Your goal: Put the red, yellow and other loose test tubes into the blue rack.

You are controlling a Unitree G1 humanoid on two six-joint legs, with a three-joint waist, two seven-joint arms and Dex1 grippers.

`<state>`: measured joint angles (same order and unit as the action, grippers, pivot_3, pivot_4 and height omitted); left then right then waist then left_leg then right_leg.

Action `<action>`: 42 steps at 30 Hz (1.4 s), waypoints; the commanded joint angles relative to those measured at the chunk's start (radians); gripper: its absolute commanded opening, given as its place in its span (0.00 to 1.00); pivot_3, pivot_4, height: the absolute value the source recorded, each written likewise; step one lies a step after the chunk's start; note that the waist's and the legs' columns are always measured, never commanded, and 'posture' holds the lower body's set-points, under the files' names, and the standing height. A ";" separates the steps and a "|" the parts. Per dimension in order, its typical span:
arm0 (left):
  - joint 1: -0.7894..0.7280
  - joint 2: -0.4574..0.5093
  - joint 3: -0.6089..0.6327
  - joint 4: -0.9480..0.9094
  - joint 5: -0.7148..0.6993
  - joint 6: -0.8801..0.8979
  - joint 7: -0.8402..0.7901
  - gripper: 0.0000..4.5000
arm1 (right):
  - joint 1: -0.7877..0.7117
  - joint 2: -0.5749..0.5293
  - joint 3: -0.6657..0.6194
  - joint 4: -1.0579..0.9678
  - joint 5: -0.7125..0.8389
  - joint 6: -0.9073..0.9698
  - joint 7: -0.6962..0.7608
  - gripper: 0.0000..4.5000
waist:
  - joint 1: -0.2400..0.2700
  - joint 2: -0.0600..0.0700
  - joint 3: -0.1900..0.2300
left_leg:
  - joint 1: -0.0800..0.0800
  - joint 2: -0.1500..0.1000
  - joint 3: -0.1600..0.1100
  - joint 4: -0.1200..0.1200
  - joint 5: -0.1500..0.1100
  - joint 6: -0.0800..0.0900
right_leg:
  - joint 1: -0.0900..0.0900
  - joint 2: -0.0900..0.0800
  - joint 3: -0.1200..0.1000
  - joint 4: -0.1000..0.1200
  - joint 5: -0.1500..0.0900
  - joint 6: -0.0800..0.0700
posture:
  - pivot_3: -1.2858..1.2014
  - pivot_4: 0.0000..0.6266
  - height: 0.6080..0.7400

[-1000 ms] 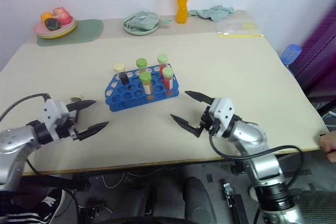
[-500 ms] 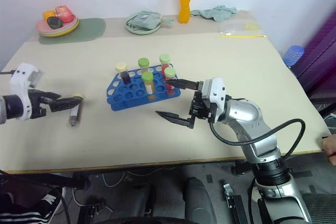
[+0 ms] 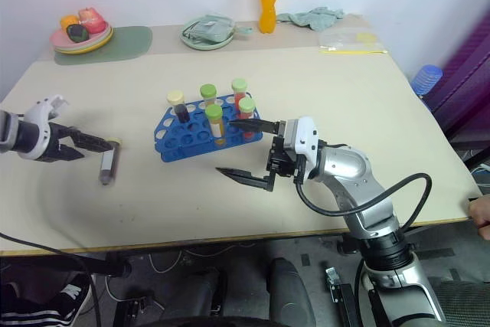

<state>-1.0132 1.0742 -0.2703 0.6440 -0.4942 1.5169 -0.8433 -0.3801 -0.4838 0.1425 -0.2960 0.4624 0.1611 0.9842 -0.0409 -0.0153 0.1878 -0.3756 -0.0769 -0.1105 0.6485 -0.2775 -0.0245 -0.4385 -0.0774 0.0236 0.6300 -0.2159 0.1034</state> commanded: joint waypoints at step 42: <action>0.757 -0.693 0.450 -0.750 0.310 -1.661 0.298 0.17 | 0.023 -0.025 -0.081 0.028 -0.071 -0.059 -0.060 1.00 | 0.033 -0.002 -0.002 | 0.003 0.000 0.002 0.002 0.000 0.000 | 0.004 -0.002 0.001 -0.002 0.001 -0.001 | 0.52 0.24 1.00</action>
<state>-0.2493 0.3932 0.2028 -0.1288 -0.2215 -0.0572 -0.5659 -0.3370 -0.4995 0.0883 -0.2569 0.3931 0.1049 0.9339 -0.0083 -0.0172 0.1856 -0.3732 -0.0765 -0.1087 0.6502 -0.2777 -0.0248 -0.4342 -0.0796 0.0246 0.6275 -0.2148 0.1027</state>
